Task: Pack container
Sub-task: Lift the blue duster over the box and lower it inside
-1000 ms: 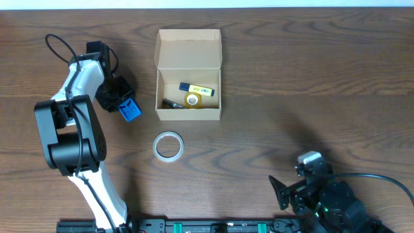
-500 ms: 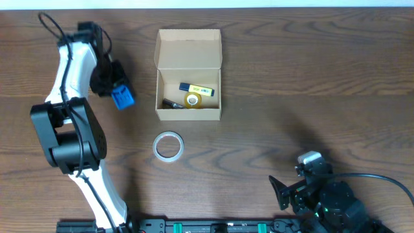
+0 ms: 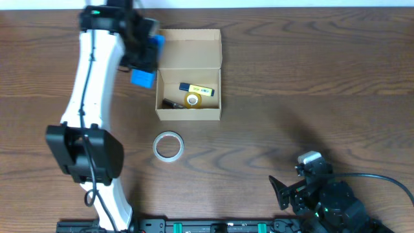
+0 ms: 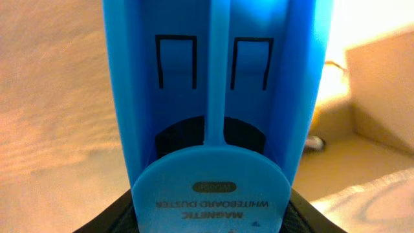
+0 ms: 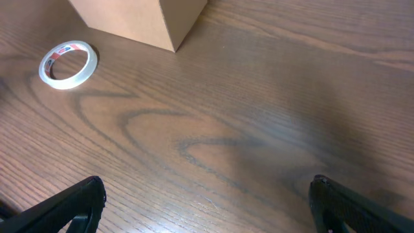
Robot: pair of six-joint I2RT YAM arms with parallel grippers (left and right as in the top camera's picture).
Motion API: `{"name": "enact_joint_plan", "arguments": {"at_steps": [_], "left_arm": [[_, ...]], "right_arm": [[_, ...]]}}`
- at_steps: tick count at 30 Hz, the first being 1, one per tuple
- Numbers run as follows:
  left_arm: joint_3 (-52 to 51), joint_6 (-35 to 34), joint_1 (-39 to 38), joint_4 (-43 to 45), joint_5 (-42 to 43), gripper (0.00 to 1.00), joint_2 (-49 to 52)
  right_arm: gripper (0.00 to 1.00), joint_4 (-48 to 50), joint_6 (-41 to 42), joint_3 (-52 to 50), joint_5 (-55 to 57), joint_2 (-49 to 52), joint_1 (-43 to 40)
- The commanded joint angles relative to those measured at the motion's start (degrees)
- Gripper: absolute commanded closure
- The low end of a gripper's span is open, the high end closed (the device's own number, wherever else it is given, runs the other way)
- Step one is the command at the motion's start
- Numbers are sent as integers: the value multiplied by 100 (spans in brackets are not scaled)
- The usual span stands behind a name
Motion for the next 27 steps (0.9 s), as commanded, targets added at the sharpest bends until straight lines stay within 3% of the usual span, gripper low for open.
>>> {"name": "enact_joint_plan", "arguments": {"at_steps": [1, 10, 27], "left_arm": [[101, 925, -420, -39, 90, 65, -42], [55, 1639, -1073, -232, 98, 62, 28], [4, 1893, -1106, -234, 544, 69, 1008]], "right_arm": [[1, -7, 68, 9, 28, -24, -20], [1, -7, 68, 9, 28, -24, -20], [1, -7, 68, 9, 28, -24, -20]]}}
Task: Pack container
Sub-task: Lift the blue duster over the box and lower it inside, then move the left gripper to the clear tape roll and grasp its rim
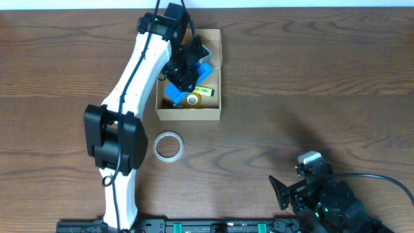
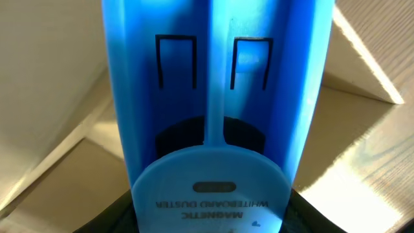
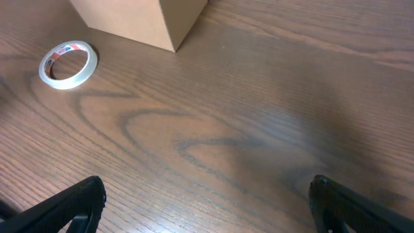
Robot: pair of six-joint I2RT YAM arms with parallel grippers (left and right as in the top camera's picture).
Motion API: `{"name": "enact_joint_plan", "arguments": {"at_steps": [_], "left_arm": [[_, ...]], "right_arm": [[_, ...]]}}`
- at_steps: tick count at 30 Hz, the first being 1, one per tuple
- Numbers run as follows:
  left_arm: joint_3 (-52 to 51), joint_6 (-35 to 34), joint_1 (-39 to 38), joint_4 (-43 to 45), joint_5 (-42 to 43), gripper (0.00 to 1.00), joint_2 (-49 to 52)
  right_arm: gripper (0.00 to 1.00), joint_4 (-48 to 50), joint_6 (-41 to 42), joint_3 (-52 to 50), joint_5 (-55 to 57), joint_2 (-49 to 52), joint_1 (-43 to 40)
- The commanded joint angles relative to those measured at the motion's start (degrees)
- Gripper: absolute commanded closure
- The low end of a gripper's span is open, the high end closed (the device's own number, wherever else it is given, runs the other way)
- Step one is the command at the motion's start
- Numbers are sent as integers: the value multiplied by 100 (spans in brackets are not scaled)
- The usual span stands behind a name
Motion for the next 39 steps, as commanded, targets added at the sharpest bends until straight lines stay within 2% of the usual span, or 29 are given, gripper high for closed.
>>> {"name": "enact_joint_plan", "arguments": {"at_steps": [1, 8, 14, 19, 21, 25, 29, 34, 39], "left_arm": [[4, 111, -15, -13, 153, 69, 166], [4, 122, -17, -2, 157, 68, 407], [4, 120, -15, 11, 153, 56, 468], [4, 120, -15, 46, 129, 34, 468], [4, 118, -15, 46, 129, 21, 468], [4, 101, -15, 46, 129, 2, 468], [55, -35, -15, 48, 85, 5, 452], [428, -876, 74, -70, -212, 5, 170], [498, -1604, 455, -564, -157, 4, -715]], "right_arm": [[1, -7, 70, 9, 24, -24, -20], [1, -7, 68, 9, 24, -24, -20], [1, -7, 68, 9, 24, -24, -20], [1, -7, 68, 9, 26, -24, -20], [1, -7, 70, 9, 26, -24, -20], [1, -7, 68, 9, 24, -24, -20], [1, -7, 70, 9, 24, -24, -20], [1, -7, 68, 9, 24, -24, -20], [1, -7, 70, 9, 24, -24, -20]]}}
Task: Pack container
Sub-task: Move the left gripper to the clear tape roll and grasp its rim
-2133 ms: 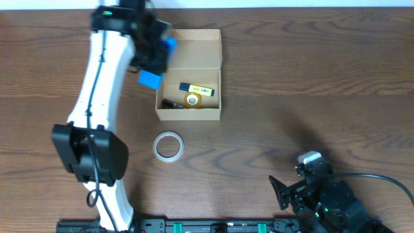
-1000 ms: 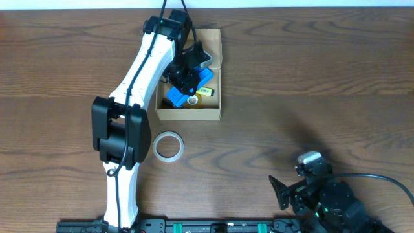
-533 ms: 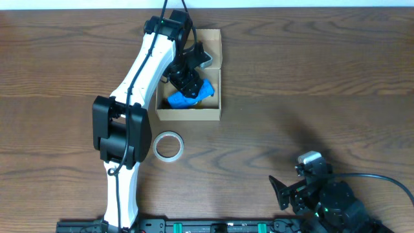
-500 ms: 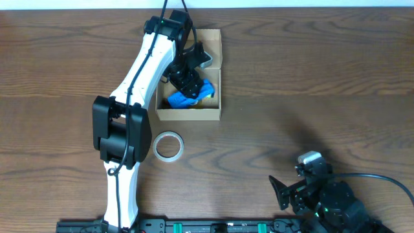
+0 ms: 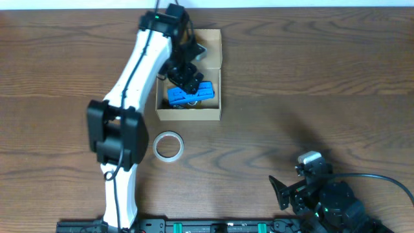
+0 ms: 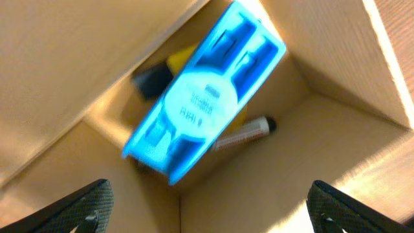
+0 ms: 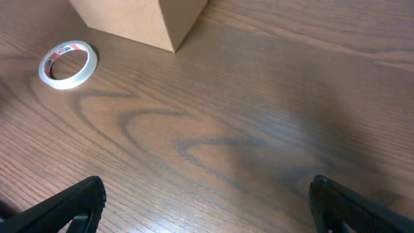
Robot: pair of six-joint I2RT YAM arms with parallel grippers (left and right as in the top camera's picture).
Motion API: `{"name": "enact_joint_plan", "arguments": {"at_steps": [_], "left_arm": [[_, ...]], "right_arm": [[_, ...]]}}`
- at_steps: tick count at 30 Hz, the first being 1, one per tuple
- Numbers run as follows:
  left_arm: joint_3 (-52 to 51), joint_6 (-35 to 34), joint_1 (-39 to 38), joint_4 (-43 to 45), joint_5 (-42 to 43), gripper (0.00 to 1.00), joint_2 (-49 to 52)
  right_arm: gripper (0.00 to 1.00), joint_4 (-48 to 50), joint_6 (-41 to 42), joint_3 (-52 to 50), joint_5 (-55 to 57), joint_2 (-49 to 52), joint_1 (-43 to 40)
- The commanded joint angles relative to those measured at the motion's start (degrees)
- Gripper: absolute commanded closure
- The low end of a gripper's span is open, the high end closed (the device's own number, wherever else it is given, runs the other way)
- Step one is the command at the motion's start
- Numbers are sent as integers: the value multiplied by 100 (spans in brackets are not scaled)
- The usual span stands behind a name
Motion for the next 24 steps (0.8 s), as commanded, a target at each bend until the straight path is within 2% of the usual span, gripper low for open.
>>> {"name": "enact_joint_plan", "arguments": {"at_steps": [1, 7, 11, 14, 20, 24], "left_arm": [[210, -688, 350, -302, -24, 4, -907], [-221, -973, 780, -776, -11, 4, -1996], [-1241, -1202, 901, -629, -61, 4, -2811], [-2378, -1626, 909, -216, -76, 4, -3541], [-4323, -2949, 909, 715, -103, 4, -4900], [-5285, -4129, 909, 1067, -376, 4, -5523]], "right_arm": [[1, -7, 68, 9, 26, -24, -20], [1, -7, 70, 9, 26, -24, -20], [1, -7, 70, 9, 24, -24, -20], [1, -7, 68, 9, 24, -24, -20], [1, -7, 70, 9, 26, -24, -20], [1, -7, 68, 9, 26, -24, -20]]}}
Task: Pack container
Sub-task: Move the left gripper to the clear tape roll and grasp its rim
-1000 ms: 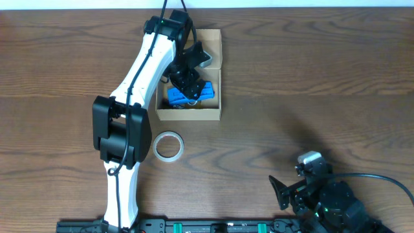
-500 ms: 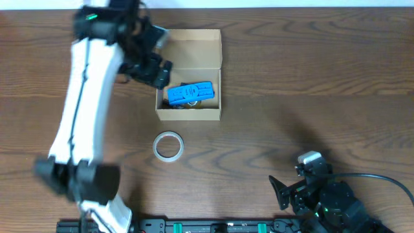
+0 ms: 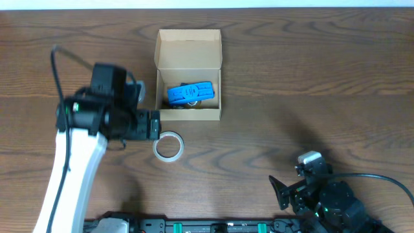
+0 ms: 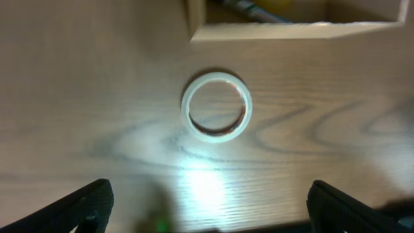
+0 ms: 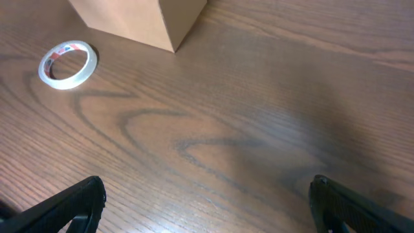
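Observation:
An open cardboard box (image 3: 188, 55) stands at the table's far middle. A blue whiteboard duster (image 3: 189, 93) lies inside it on top of smaller items. A clear tape roll (image 3: 168, 146) (image 4: 217, 114) (image 5: 66, 63) lies flat on the wood just in front of the box. My left gripper (image 3: 152, 125) (image 4: 207, 206) hovers open beside the roll, at the box's front left corner, with nothing between its fingers. My right gripper (image 3: 279, 192) (image 5: 207, 200) rests open and empty near the front right edge.
The box's front wall (image 4: 291, 30) shows at the top of the left wrist view. A box corner (image 5: 155, 22) stands far ahead of the right gripper. Bare wood table (image 3: 310, 84) lies around.
My left gripper has come out of the box and now hovers open over the tape roll in front of it. The duster stays in the box. The right arm is unchanged.
My left gripper held the blue duster left of the box, then over the box's inside. Later it was open above the duster lying in the box. Now it is outside, above the tape roll. The right arm stayed parked throughout.

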Robot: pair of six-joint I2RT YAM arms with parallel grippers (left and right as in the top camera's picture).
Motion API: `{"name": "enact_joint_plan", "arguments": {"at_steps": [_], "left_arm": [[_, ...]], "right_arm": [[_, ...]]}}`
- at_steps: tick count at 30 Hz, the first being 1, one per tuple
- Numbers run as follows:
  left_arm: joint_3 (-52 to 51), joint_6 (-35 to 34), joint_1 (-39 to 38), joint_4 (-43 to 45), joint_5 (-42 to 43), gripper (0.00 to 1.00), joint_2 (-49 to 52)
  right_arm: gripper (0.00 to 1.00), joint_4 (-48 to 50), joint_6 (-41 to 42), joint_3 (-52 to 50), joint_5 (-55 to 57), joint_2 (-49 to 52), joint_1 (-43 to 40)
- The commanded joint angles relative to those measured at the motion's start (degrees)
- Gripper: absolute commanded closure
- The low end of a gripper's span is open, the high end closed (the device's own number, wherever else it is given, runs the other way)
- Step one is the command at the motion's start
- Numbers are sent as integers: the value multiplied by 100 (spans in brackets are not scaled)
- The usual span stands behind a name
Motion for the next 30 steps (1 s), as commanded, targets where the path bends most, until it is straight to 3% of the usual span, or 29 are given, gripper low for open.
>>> {"name": "enact_joint_plan", "arguments": {"at_steps": [1, 10, 20, 30], "left_arm": [[-610, -1338, 28, 160, -240, 4, -404], [-1987, -3381, -192, 892, -229, 4, -431], [-2514, -4863, -540, 1751, -442, 4, 50], [-2514, -5066, -597, 2142, -509, 4, 1143]], "right_arm": [[1, -7, 70, 9, 17, -24, -20], [1, -7, 68, 9, 15, -24, -20], [1, -7, 70, 9, 17, -24, -20], [1, -7, 68, 9, 17, -24, -20]]}}
